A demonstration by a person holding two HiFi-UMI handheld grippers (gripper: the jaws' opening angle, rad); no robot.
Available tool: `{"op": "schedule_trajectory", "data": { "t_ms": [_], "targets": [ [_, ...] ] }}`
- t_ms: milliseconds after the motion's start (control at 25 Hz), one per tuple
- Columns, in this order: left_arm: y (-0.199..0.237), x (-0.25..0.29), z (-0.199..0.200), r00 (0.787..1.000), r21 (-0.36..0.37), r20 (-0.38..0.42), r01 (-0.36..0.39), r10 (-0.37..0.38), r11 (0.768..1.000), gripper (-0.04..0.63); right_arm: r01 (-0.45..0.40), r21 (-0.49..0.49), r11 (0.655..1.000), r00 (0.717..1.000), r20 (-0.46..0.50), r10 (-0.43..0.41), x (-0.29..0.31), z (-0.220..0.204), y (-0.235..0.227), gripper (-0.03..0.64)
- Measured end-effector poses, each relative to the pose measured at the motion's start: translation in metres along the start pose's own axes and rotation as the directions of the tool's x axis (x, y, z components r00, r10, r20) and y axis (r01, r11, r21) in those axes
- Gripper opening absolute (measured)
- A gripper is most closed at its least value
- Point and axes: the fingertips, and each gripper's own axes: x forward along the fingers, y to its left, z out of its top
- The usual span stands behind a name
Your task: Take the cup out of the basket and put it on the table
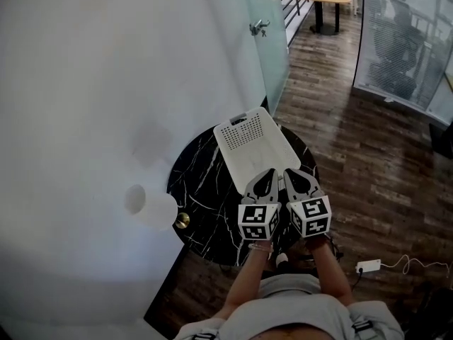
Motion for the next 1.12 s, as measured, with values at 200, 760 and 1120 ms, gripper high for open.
{"op": "schedule_trajectory", "data": {
  "t_ms": [200, 760, 1120],
  "targets": [
    [0.005, 0.002, -0.002, 0.999, -0.006, -0.009, 0.035, -0.035, 0.999, 0.005, 0.031, 0.01, 0.999, 0.999, -0.009, -0.031, 0.004, -0.003, 0.003, 0.009],
    [0.033, 0.023, -0.01, 0.999, -0.032, -0.032, 0.022, -0.023, 0.999, 0.006, 0.026, 0.001, 1.0, 0.999, -0.04, -0.026, 0.039, -0.005, -0.002, 0.009],
    [0.06, 0.05, -0.007, 0.998, -0.043, -0.036, -0.053, 0.051, 0.998, 0.006, -0.054, -0.007, 0.999, 0.997, -0.061, 0.053, 0.08, 0.0, -0.009, 0.009]
  ]
}}
